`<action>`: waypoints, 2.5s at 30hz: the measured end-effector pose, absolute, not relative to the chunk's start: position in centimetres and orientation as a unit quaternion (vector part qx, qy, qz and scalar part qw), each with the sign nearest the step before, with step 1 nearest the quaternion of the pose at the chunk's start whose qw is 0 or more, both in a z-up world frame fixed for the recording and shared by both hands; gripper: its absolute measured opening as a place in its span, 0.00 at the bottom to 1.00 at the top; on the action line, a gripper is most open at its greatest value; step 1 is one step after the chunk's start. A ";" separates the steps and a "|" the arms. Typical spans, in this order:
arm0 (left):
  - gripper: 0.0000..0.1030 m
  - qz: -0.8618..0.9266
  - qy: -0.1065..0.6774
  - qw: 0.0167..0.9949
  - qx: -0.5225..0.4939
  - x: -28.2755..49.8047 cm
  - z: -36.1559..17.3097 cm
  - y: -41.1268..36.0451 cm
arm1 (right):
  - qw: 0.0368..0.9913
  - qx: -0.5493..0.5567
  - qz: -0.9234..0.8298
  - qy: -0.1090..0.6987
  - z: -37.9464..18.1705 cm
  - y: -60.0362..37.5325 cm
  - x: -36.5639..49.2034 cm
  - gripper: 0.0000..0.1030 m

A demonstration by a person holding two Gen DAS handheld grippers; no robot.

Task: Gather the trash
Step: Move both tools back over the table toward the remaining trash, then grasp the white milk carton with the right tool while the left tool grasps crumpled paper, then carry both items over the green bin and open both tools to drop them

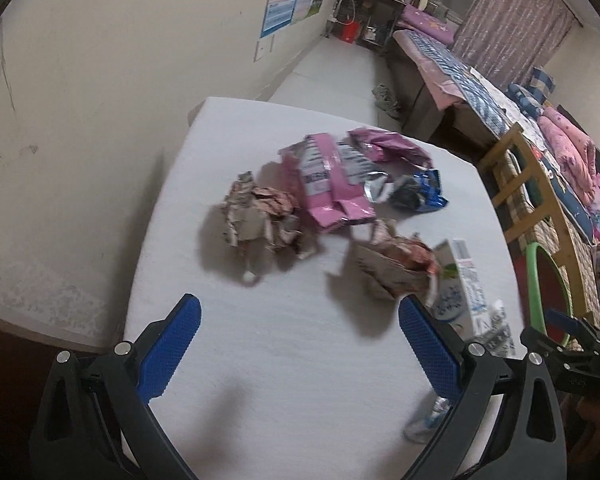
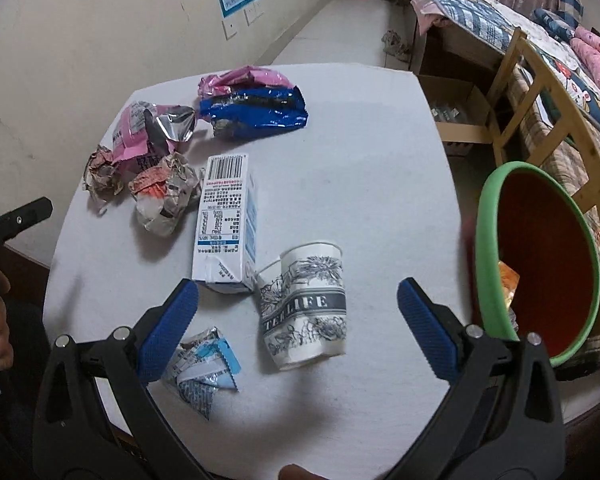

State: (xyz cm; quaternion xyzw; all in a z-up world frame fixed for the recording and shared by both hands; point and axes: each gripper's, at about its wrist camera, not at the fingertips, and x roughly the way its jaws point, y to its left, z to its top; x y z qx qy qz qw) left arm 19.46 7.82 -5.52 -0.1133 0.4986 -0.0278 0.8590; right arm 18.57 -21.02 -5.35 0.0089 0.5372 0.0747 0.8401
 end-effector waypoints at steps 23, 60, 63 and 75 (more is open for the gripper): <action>0.79 -0.014 0.540 0.831 -0.130 28.4 -12.6 10.4 | 0.800 -0.047 0.124 0.585 -10.7 -14.1 25.6 0.68; 0.43 -0.070 0.502 0.856 -0.102 19.1 -3.2 3.8 | 0.848 0.002 0.119 0.517 -2.3 -19.3 20.5 0.37; 0.43 -0.088 0.502 0.856 -0.091 18.9 -2.5 1.5 | 0.853 0.012 0.110 0.511 -1.8 -21.2 20.0 0.37; 0.43 -0.172 0.498 0.848 -0.052 19.5 -0.8 -9.6 | 0.865 0.050 0.055 0.496 -1.1 -30.3 18.8 0.37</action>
